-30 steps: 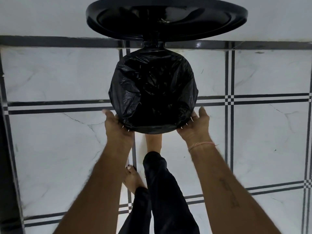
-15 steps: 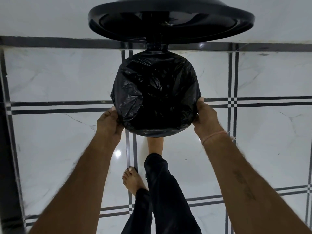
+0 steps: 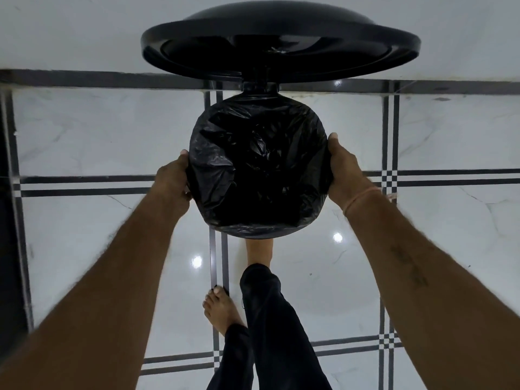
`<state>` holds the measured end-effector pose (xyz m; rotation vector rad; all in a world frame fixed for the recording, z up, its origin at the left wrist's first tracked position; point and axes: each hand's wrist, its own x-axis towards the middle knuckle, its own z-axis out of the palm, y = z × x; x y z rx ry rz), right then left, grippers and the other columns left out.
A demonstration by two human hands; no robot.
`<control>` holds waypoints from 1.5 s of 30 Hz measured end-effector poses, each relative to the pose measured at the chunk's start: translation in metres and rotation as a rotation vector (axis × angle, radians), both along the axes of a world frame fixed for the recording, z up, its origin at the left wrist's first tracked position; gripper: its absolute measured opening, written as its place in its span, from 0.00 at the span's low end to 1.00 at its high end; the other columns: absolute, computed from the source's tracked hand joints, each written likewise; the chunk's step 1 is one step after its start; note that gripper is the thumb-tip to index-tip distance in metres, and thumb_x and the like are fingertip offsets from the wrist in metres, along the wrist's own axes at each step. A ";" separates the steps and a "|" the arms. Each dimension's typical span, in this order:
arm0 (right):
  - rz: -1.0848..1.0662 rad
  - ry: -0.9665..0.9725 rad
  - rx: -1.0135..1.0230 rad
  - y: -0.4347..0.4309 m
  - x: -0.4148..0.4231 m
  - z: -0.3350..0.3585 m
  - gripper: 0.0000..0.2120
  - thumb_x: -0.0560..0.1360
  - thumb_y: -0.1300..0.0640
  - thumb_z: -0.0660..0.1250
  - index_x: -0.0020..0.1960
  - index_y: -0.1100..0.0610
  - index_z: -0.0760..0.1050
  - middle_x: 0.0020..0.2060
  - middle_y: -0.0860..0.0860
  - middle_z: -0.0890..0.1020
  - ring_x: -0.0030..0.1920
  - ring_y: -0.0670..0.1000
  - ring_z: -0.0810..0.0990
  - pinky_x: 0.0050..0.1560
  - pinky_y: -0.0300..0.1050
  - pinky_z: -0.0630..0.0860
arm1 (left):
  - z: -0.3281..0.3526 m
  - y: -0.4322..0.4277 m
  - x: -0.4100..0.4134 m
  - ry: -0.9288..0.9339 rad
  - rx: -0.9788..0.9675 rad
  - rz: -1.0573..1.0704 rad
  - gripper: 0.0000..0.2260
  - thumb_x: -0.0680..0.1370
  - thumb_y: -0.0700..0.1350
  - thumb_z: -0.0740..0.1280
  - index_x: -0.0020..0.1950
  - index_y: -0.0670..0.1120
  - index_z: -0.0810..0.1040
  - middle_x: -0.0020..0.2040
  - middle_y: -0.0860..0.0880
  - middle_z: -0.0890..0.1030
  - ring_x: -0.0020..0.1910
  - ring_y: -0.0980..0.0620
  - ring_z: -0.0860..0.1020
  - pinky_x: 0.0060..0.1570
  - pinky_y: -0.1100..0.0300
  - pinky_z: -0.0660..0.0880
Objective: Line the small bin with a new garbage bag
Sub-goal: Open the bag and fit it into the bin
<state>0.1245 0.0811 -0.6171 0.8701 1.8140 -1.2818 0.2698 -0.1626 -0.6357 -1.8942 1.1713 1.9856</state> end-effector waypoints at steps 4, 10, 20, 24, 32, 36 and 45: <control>0.068 0.038 0.058 0.002 -0.005 0.002 0.21 0.87 0.44 0.56 0.46 0.57 0.78 0.40 0.50 0.81 0.43 0.52 0.81 0.43 0.46 0.78 | -0.001 -0.018 -0.010 -0.015 -0.137 -0.186 0.06 0.81 0.36 0.65 0.51 0.46 0.78 0.42 0.48 0.79 0.36 0.51 0.74 0.45 0.51 0.76; 0.155 0.151 -0.037 -0.019 -0.032 0.007 0.22 0.84 0.42 0.61 0.51 0.60 0.81 0.41 0.53 0.82 0.41 0.51 0.82 0.49 0.53 0.84 | 0.009 -0.016 -0.036 0.316 -0.238 -0.222 0.10 0.84 0.47 0.66 0.55 0.43 0.83 0.43 0.51 0.86 0.42 0.54 0.85 0.41 0.59 0.81; 0.068 0.185 -0.101 -0.012 -0.031 -0.004 0.18 0.82 0.49 0.69 0.37 0.57 0.76 0.26 0.46 0.82 0.28 0.44 0.83 0.33 0.40 0.81 | -0.003 -0.020 0.014 0.324 -0.205 -0.253 0.15 0.83 0.49 0.68 0.37 0.49 0.81 0.33 0.52 0.80 0.35 0.53 0.77 0.39 0.58 0.76; 0.057 0.172 -0.099 -0.012 -0.030 0.000 0.13 0.81 0.49 0.70 0.48 0.60 0.79 0.36 0.50 0.84 0.29 0.44 0.84 0.33 0.40 0.82 | -0.012 -0.016 0.002 0.157 -0.181 -0.189 0.14 0.84 0.48 0.67 0.39 0.46 0.79 0.26 0.54 0.79 0.26 0.55 0.76 0.30 0.62 0.73; 0.068 0.173 -0.089 -0.011 -0.030 0.002 0.15 0.81 0.49 0.70 0.40 0.56 0.76 0.35 0.50 0.83 0.32 0.46 0.83 0.36 0.42 0.83 | -0.004 0.013 -0.002 0.252 -0.579 -0.303 0.22 0.73 0.60 0.75 0.58 0.51 0.72 0.55 0.51 0.80 0.50 0.53 0.80 0.49 0.55 0.79; 0.052 0.160 -0.102 -0.011 -0.030 0.005 0.15 0.81 0.49 0.71 0.39 0.56 0.77 0.35 0.50 0.83 0.31 0.45 0.83 0.37 0.42 0.84 | -0.018 0.012 0.010 0.149 -0.928 -0.757 0.18 0.76 0.42 0.71 0.64 0.45 0.71 0.53 0.44 0.80 0.50 0.45 0.79 0.46 0.52 0.77; 0.050 0.154 -0.121 -0.009 -0.030 0.002 0.17 0.81 0.48 0.71 0.37 0.55 0.75 0.34 0.49 0.82 0.28 0.44 0.83 0.35 0.42 0.83 | -0.012 0.000 0.006 0.135 -0.662 -0.677 0.21 0.76 0.49 0.75 0.66 0.45 0.75 0.55 0.49 0.82 0.55 0.45 0.82 0.53 0.49 0.80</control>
